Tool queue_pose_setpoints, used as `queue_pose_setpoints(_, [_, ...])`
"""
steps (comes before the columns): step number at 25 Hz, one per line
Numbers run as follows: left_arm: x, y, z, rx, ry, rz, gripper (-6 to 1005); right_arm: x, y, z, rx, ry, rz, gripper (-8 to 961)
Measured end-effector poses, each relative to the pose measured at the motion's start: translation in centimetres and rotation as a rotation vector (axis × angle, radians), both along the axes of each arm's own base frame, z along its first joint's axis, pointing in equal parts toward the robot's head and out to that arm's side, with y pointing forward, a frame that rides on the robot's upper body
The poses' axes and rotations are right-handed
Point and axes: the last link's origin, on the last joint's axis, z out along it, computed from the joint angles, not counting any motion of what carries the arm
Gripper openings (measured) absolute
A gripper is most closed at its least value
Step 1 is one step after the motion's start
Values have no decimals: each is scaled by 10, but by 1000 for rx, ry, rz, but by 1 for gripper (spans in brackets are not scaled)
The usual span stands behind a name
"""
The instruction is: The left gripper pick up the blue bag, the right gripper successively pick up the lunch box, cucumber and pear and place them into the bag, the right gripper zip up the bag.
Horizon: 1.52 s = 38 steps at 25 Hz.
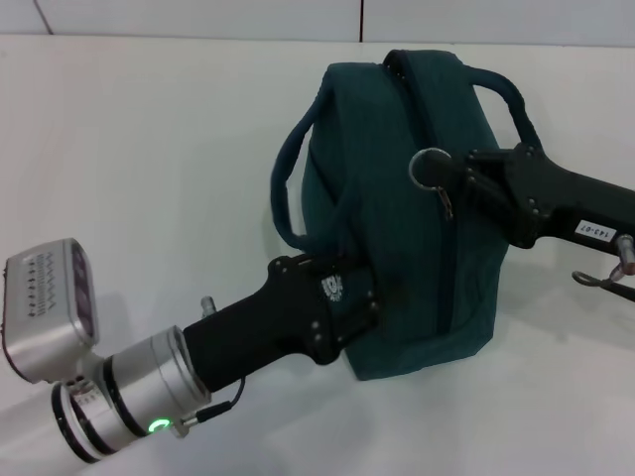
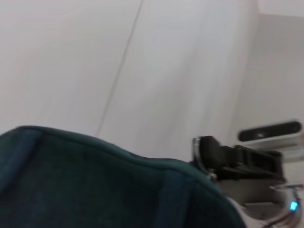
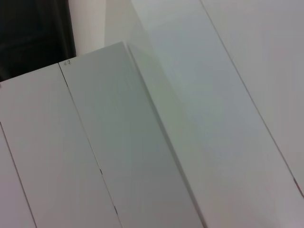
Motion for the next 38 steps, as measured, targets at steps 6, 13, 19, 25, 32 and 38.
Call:
queue_pose_setpoints(6, [-2,3,-1,21,-16,63,463,3,-2,0,1,-3,-6,17])
queue_pose_setpoints(13, [-2,7,1,41,-14,69,365,6,-4,0,1,-9,-8,17])
queue_pose_setpoints(19, [-3,11,2,52,2,61,136,5,-5,0,16,-14,11,17])
queue_pose_setpoints(25, [-10,17,14,80,49,-1,51,3,-9,-2,14,-25,65,17])
queue_pose_setpoints(32, [-17,20,40,115,101,-142,61,-6,-15,0,-14,4,130,17])
queue_pose_setpoints(38, [-22,18,54,147,112,-170,70,-11,-17,-4,-32,13,148,17])
